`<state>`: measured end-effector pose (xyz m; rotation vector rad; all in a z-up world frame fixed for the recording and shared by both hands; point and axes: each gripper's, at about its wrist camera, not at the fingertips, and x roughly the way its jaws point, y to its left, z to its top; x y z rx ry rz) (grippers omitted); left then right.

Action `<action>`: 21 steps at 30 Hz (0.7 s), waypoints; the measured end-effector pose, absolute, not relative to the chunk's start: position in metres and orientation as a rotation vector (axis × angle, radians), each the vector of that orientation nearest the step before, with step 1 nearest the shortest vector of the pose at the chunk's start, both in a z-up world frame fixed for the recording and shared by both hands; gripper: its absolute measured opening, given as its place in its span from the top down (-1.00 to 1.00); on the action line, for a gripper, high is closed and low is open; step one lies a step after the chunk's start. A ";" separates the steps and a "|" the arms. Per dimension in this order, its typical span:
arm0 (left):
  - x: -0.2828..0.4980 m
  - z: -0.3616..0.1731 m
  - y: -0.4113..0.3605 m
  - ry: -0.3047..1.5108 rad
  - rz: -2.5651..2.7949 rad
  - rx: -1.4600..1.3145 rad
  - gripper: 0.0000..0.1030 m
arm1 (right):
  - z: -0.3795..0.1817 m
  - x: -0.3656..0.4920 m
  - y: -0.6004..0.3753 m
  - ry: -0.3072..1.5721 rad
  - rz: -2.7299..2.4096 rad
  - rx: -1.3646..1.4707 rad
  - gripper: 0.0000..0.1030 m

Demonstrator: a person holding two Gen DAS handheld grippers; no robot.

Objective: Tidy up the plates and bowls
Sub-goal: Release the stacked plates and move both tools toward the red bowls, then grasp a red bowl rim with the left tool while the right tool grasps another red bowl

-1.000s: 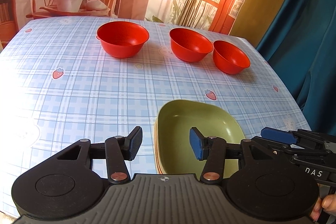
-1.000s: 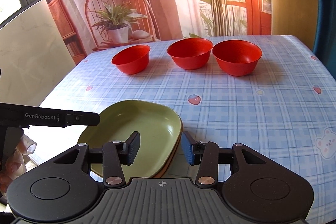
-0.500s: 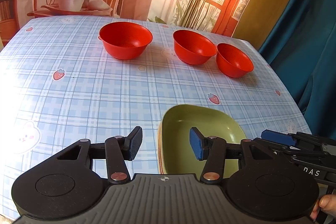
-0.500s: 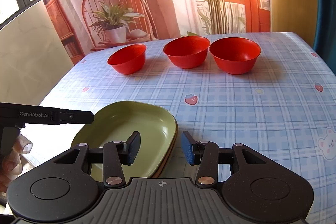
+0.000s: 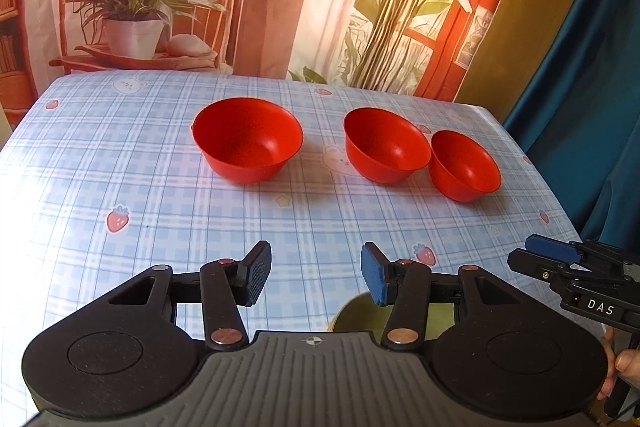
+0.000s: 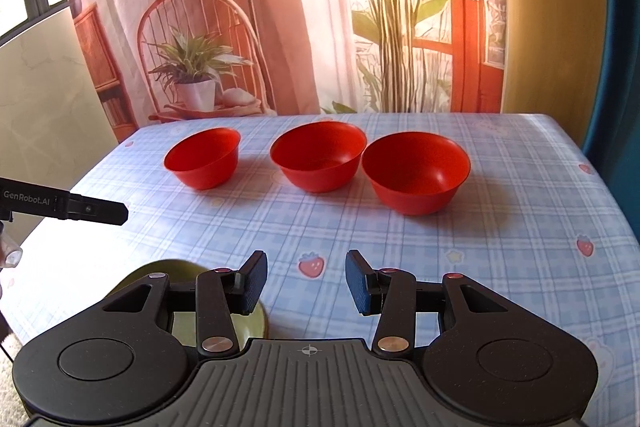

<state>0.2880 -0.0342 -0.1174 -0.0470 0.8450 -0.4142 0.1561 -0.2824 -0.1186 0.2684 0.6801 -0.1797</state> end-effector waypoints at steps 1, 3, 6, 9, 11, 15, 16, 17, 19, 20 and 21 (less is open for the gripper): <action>0.293 -0.115 -0.036 0.840 -0.419 -0.049 -0.01 | -0.117 0.161 -0.288 0.675 -0.182 0.263 0.21; 0.305 -0.110 -0.040 0.830 -0.420 -0.054 -0.01 | -0.112 0.171 -0.296 0.667 -0.183 0.244 0.21; 0.324 -0.105 -0.043 0.821 -0.415 -0.061 -0.01 | -0.105 0.192 -0.309 0.649 -0.181 0.212 0.21; 0.345 -0.104 -0.046 0.826 -0.398 -0.072 -0.01 | -0.098 0.215 -0.321 0.628 -0.183 0.196 0.21; 0.359 -0.106 -0.049 0.836 -0.393 -0.082 -0.01 | -0.097 0.229 -0.331 0.617 -0.188 0.188 0.20; 0.377 -0.111 -0.068 0.851 -0.418 -0.092 -0.01 | -0.103 0.248 -0.350 0.611 -0.222 0.189 0.19; 0.380 -0.113 -0.075 0.853 -0.431 -0.092 -0.01 | -0.106 0.250 -0.356 0.612 -0.235 0.192 0.19; 0.381 -0.115 -0.082 0.854 -0.448 -0.094 -0.01 | -0.110 0.251 -0.361 0.614 -0.246 0.195 0.19; 0.383 -0.120 -0.098 0.865 -0.481 -0.099 -0.01 | -0.120 0.251 -0.375 0.623 -0.276 0.209 0.19; 0.384 -0.124 -0.107 0.874 -0.503 -0.101 -0.01 | -0.125 0.250 -0.382 0.628 -0.292 0.213 0.20; 0.384 -0.128 -0.118 0.883 -0.526 -0.100 0.00 | -0.131 0.248 -0.389 0.633 -0.310 0.217 0.20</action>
